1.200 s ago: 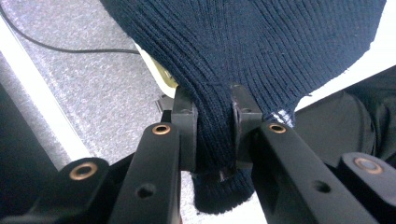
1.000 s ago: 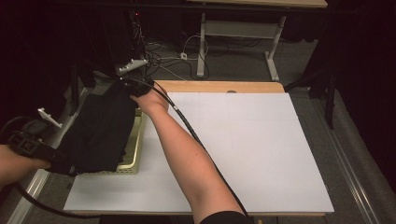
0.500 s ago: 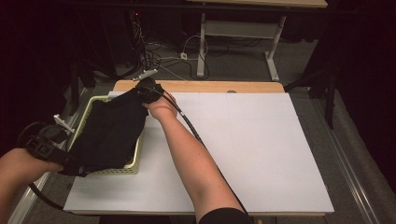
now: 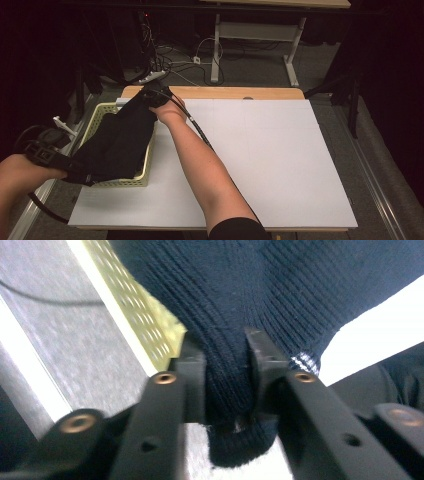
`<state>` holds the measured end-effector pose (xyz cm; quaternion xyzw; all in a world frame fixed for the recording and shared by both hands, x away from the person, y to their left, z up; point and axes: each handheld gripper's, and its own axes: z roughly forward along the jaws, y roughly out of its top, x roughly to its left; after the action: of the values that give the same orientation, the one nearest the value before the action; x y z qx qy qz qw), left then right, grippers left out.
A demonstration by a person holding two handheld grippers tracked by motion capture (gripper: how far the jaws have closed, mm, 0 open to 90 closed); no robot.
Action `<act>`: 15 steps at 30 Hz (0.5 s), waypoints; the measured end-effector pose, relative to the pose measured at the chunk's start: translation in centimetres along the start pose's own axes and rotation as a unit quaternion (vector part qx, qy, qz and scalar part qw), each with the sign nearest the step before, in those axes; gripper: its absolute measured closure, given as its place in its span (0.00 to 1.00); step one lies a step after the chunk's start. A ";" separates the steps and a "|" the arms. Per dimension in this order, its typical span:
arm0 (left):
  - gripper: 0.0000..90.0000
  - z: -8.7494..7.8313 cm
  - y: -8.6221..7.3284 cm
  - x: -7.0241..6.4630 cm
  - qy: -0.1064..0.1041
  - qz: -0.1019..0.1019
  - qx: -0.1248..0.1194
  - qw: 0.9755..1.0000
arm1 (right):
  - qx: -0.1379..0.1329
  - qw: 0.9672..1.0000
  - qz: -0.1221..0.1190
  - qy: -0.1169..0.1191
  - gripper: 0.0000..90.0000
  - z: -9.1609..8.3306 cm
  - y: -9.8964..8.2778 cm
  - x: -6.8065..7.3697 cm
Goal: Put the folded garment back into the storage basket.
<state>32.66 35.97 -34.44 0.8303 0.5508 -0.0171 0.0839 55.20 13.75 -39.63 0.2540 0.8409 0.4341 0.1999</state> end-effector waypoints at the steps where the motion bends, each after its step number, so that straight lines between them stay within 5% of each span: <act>1: 0.65 0.2 0.1 0.0 -0.004 -0.004 0.005 1.000 | 0.006 1.000 0.006 -0.005 0.66 0.1 -0.1 -0.1; 5: 0.43 0.3 0.4 0.2 -0.010 -0.019 0.001 1.000 | 0.008 0.999 0.034 0.011 0.44 -0.7 -0.7 -1.1; 8: 0.32 0.0 0.7 0.2 -0.003 -0.027 0.001 1.000 | -0.002 1.000 0.028 0.013 0.34 -2.3 -1.4 -1.5; 15: 0.17 -0.6 1.6 0.1 -0.001 -0.045 -0.011 0.999 | -0.022 0.998 0.037 0.035 0.12 -6.6 -4.8 -1.9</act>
<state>34.13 35.53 -33.62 0.8035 0.5879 -0.0156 0.0924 51.86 6.10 -39.79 0.2652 0.8278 0.4681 0.1592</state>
